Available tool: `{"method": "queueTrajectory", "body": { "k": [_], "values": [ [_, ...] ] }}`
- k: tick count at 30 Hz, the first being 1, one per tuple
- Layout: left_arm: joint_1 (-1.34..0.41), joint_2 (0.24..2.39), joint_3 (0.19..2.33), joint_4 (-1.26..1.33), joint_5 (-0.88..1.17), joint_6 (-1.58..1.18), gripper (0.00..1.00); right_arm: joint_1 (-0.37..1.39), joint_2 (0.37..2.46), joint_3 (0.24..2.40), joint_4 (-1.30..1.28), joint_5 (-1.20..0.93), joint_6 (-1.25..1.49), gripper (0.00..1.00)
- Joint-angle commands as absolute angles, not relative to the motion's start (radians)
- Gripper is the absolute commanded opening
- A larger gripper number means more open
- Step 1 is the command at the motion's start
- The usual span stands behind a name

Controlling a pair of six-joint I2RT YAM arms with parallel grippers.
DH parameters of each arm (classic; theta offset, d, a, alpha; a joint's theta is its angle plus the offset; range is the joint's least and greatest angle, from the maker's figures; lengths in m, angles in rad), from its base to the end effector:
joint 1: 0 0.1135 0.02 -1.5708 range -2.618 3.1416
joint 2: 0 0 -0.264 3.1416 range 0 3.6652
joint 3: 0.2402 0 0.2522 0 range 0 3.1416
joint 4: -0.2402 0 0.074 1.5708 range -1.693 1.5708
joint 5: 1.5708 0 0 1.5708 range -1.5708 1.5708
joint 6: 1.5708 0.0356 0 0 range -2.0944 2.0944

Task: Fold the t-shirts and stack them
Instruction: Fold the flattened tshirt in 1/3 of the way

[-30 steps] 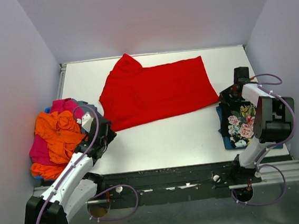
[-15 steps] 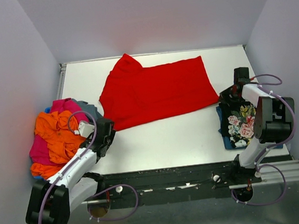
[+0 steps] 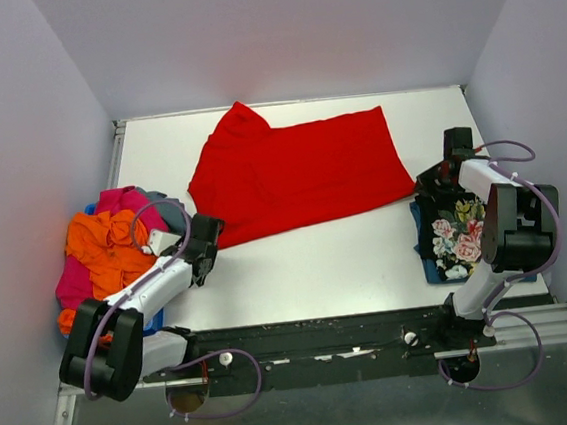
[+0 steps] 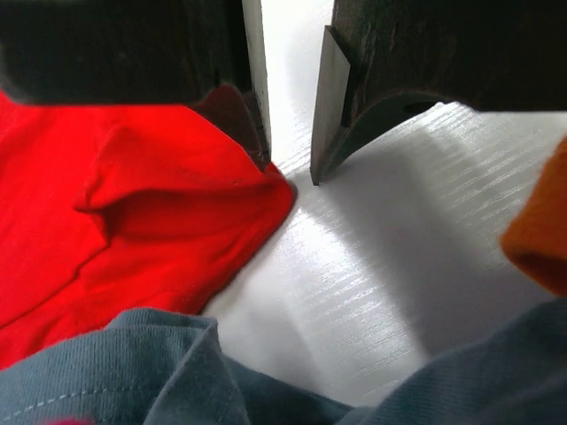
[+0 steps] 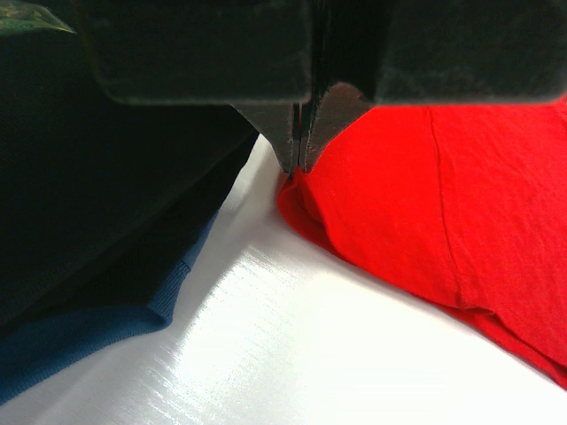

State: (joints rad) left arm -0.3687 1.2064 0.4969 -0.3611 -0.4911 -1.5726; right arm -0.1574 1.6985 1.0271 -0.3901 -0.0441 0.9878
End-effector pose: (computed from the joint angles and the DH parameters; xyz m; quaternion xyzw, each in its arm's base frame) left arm 0.1939 -0.0569 0.1536 -0.5818 0.7406 -0.0651 0.3300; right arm 0.3322 -0.0511 0.1743 0.5196 0.8162 0.1211 0.2218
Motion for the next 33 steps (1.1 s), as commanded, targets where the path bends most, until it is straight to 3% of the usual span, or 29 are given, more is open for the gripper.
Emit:
{"method": "queueTrajectory", "body": {
  "k": [1,6,12,14,17,21,33],
  "values": [
    [-0.373,1.261,0.541,-0.396,-0.528,-1.609,0.36,-0.164,1.678,1.014,-0.387,-0.049,0.997,0.01],
    [-0.373,1.328,0.555,-0.347,-0.526,-1.586,0.41,-0.164,1.675,1.014,-0.388,-0.049,0.997,0.01],
    [-0.371,1.350,0.557,-0.345,-0.543,-1.595,0.36,-0.164,1.677,1.015,-0.388,-0.048,0.997,0.01],
    [-0.365,1.374,0.543,-0.312,-0.531,-1.597,0.27,-0.164,1.677,1.015,-0.387,-0.048,0.997,0.01],
    [-0.353,1.384,0.551,-0.298,-0.525,-1.605,0.01,-0.164,1.677,1.016,-0.387,-0.052,0.996,0.01],
    [-0.325,1.353,0.503,-0.210,-0.489,-1.572,0.00,-0.164,1.667,1.014,-0.387,-0.054,0.996,0.01],
    [-0.330,1.056,0.578,-0.466,-0.594,-1.454,0.00,-0.164,1.513,0.977,-0.437,-0.086,0.989,0.01]
  ]
}}
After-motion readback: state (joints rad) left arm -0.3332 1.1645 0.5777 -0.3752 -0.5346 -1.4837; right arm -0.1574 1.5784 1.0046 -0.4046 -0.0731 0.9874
